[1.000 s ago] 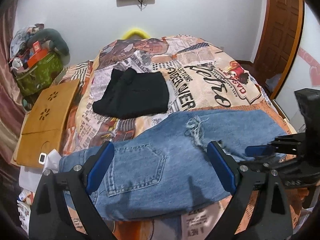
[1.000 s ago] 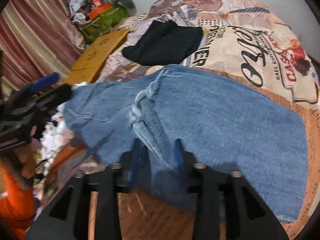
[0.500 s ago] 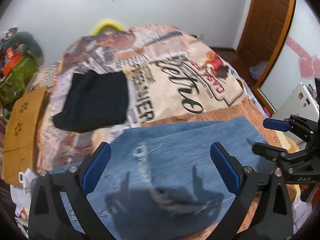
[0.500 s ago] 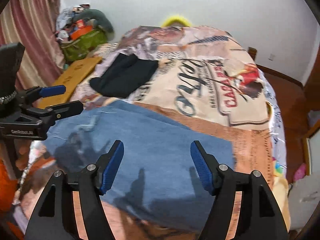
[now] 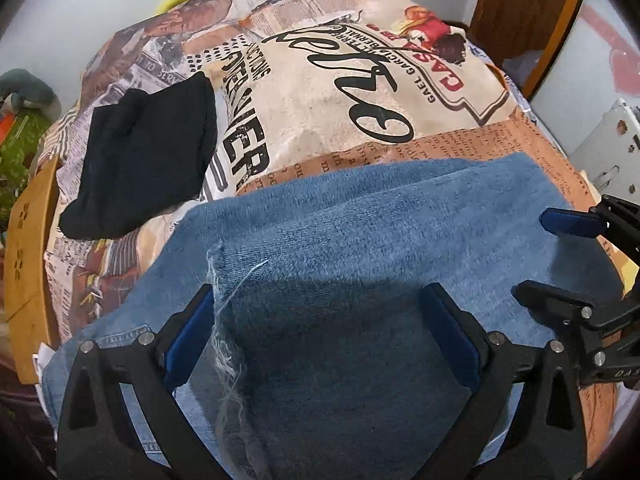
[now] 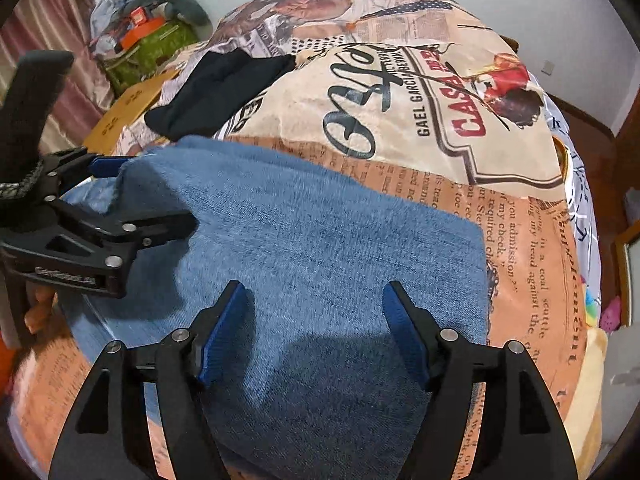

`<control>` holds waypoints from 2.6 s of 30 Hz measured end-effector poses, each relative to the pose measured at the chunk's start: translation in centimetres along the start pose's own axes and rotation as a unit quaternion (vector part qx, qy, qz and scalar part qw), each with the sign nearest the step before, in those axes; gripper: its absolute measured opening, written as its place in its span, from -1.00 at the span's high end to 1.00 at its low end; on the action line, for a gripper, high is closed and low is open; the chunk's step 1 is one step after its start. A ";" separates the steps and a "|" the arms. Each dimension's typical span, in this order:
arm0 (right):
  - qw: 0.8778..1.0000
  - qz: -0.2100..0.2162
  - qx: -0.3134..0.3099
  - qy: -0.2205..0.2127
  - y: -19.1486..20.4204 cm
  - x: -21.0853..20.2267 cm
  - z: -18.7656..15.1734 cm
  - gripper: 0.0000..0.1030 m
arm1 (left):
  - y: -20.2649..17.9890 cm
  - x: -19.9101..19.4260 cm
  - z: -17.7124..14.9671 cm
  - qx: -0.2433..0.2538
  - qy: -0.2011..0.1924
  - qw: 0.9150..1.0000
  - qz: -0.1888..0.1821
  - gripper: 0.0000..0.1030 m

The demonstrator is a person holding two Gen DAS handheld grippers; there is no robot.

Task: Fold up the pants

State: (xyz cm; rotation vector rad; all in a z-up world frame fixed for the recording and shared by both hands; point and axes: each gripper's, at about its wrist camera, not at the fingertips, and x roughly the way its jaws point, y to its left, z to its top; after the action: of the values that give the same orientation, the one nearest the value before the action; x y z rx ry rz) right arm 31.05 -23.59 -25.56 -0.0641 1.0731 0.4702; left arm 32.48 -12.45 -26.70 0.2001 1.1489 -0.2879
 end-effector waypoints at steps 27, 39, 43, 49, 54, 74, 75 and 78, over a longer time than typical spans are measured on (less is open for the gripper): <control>0.995 -0.060 0.075 -0.016 -1.2 -3.7 -4.1 -0.67 | 3.9 -5.5 -6.9 -0.046 -0.038 0.998 -0.001 -1.00; 0.994 -0.055 0.034 -0.087 3.1 -6.7 -0.2 -0.67 | 12.0 -11.4 -10.5 -0.148 -0.094 0.983 0.052 -1.00; 0.994 -0.045 0.012 -0.102 5.4 -6.5 1.3 -0.67 | 15.8 -13.2 -13.0 -0.195 -0.122 0.970 0.083 -1.00; 0.996 -0.027 -0.012 -0.085 8.6 -4.0 1.8 -0.67 | 20.9 -13.2 -17.4 -0.267 -0.116 0.951 0.103 -1.00; 0.999 -0.007 -0.008 -0.044 9.7 -1.2 1.2 -0.67 | 24.0 -12.0 -20.9 -0.322 -0.092 0.939 0.073 -1.00; 0.999 0.032 0.005 0.006 9.4 1.5 0.6 -0.73 | 27.0 -2.5 -26.6 -0.499 0.018 0.843 -0.199 -1.00; 0.999 0.033 0.004 0.006 9.4 1.5 0.6 -0.73 | 27.3 -2.0 -26.3 -0.502 0.018 0.842 -0.197 -1.00; 0.999 0.036 0.004 0.006 9.3 1.6 0.6 -0.74 | 28.8 -0.9 -25.8 -0.520 0.017 0.832 -0.195 -0.92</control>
State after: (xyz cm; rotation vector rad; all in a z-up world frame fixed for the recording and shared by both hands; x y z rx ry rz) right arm 28.45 -14.53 -25.01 -0.0216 1.0908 0.5317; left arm 19.18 22.70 -35.93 -1.0103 1.2306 0.0206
